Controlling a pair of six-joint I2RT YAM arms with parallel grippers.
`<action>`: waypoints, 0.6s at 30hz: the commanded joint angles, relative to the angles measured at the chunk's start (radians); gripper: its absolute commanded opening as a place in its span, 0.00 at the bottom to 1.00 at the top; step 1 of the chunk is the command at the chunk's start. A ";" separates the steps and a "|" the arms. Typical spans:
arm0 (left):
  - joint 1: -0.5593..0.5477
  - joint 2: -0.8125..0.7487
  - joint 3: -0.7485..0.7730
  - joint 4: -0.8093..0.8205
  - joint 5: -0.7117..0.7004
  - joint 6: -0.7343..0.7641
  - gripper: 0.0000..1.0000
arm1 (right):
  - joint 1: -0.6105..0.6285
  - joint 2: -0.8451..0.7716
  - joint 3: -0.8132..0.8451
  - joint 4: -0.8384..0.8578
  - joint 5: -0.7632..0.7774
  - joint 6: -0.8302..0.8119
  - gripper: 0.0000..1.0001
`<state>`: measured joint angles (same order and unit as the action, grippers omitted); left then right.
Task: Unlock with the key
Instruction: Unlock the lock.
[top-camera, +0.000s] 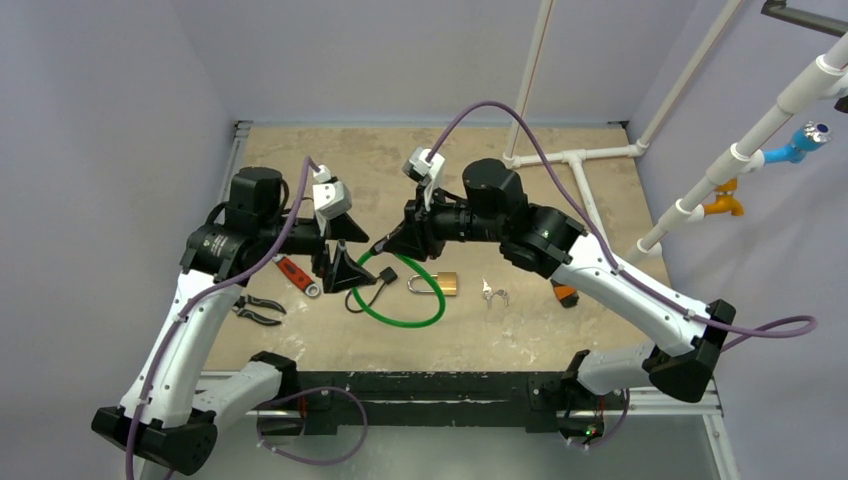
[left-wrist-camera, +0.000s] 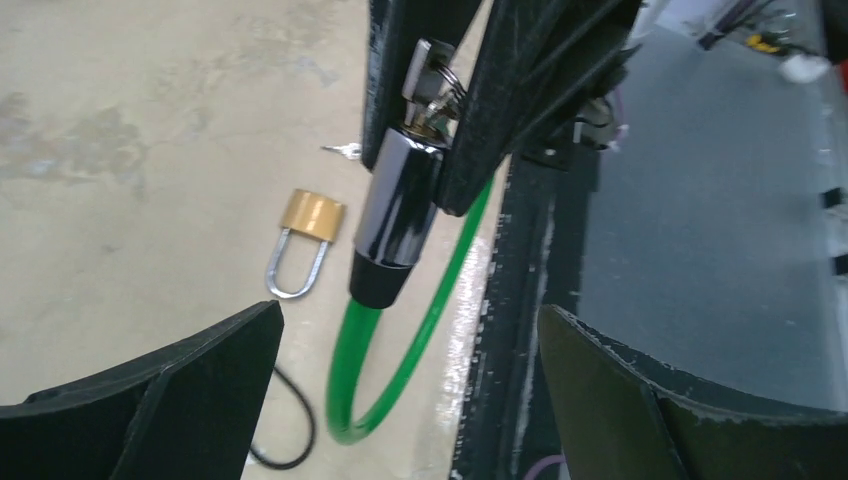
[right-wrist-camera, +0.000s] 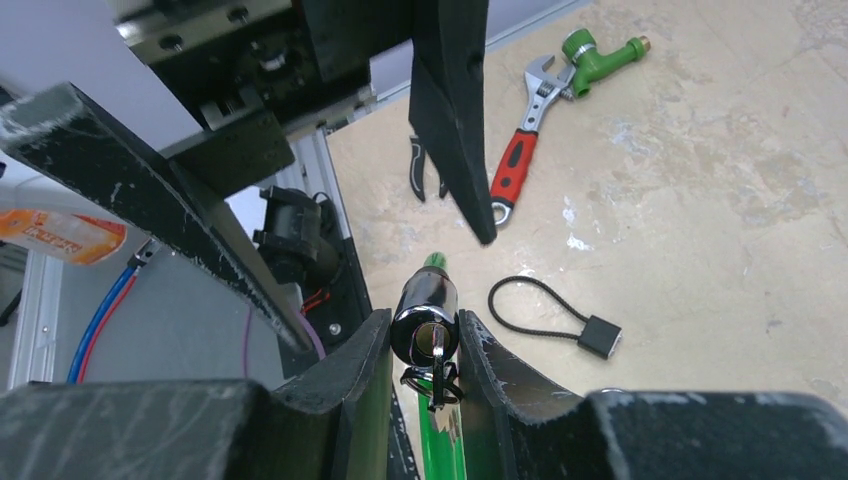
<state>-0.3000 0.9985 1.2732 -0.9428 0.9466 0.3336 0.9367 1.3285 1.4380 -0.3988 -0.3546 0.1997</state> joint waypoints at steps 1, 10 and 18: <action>0.009 -0.042 -0.070 0.153 0.272 -0.171 1.00 | 0.001 -0.027 0.091 0.080 -0.033 0.004 0.00; 0.008 -0.019 -0.134 0.477 0.313 -0.428 0.98 | 0.007 -0.045 0.047 0.299 -0.092 0.136 0.00; 0.007 -0.075 -0.273 0.856 0.293 -0.841 0.77 | 0.060 -0.058 -0.005 0.451 -0.020 0.195 0.00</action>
<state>-0.2962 0.9752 1.0683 -0.3599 1.2339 -0.2401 0.9653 1.3140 1.4330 -0.1322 -0.4030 0.3431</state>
